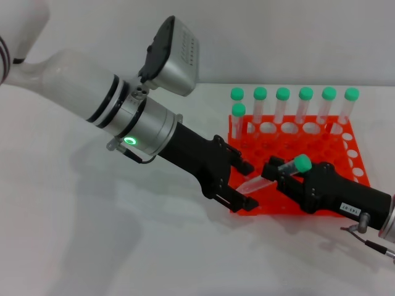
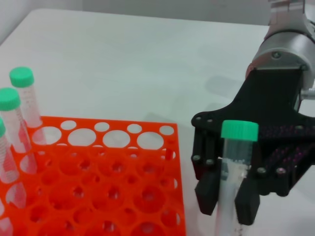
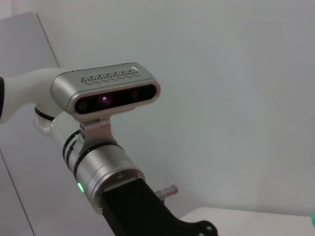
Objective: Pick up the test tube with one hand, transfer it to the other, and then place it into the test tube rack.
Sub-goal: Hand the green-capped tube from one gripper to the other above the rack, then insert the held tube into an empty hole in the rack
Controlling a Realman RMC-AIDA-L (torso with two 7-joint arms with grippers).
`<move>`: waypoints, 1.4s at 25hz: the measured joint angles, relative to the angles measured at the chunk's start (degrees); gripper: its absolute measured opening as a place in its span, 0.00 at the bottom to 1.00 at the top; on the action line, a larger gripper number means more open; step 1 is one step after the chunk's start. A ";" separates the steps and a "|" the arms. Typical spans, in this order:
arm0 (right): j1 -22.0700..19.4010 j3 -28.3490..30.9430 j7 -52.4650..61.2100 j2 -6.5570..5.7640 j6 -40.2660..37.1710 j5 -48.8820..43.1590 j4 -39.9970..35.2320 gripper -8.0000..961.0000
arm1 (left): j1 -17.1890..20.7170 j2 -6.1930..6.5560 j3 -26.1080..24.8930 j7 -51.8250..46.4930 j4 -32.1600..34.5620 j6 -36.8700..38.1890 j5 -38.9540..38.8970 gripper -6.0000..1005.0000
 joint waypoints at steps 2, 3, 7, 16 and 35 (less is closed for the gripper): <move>0.11 0.08 0.16 -0.14 0.28 0.00 -0.07 0.24 | 0.76 0.01 0.00 0.60 -0.99 0.43 -1.68 0.68; 0.16 0.21 0.30 -0.26 0.44 0.00 -0.14 0.24 | 1.49 0.04 0.00 1.20 -1.87 0.71 -3.15 0.71; 0.63 1.29 0.67 -0.83 0.74 -0.01 -0.41 0.24 | 5.93 0.16 0.00 5.32 -7.78 3.30 -12.51 0.83; 1.83 3.32 2.49 -4.12 0.70 -0.21 -1.38 0.25 | 21.69 0.13 0.01 14.32 -12.82 7.36 -37.85 0.89; 8.99 3.77 14.12 -8.49 11.47 -15.05 -11.66 0.27 | 49.70 -0.14 -0.20 28.75 2.92 9.92 -70.95 0.88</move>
